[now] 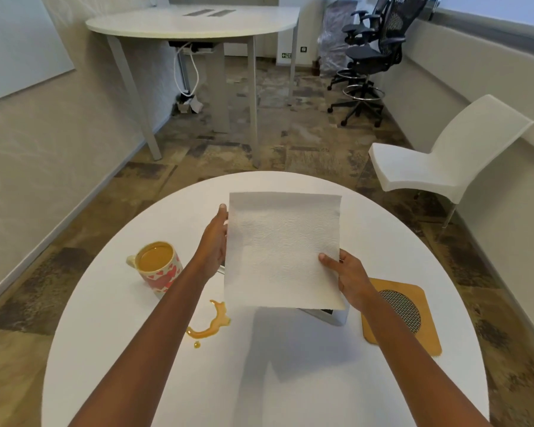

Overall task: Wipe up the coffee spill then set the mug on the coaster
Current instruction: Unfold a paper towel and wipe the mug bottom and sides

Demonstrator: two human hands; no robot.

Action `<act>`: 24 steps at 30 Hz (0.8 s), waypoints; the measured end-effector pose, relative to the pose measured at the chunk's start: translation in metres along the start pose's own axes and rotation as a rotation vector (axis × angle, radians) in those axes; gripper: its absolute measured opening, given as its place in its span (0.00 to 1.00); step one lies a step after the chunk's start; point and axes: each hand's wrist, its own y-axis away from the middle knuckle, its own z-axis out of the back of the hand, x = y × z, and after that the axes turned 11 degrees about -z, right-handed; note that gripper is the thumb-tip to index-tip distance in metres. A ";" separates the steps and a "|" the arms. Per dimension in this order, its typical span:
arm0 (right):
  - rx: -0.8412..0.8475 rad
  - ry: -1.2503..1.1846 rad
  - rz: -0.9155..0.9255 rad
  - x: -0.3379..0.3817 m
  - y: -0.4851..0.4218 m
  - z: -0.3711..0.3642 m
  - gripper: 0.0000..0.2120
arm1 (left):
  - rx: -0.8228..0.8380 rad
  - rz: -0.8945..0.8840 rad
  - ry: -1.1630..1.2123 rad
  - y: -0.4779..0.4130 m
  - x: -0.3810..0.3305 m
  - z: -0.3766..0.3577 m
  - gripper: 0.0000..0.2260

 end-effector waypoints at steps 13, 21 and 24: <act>-0.127 -0.029 -0.098 -0.025 0.014 -0.053 0.08 | 0.018 0.217 0.001 0.026 0.046 0.066 0.12; -0.097 -0.132 -0.067 -0.037 0.029 -0.082 0.16 | -0.008 0.267 -0.005 0.031 0.045 0.102 0.13; -0.122 -0.117 -0.037 -0.038 0.034 -0.094 0.14 | 0.000 0.255 0.005 0.031 0.043 0.112 0.13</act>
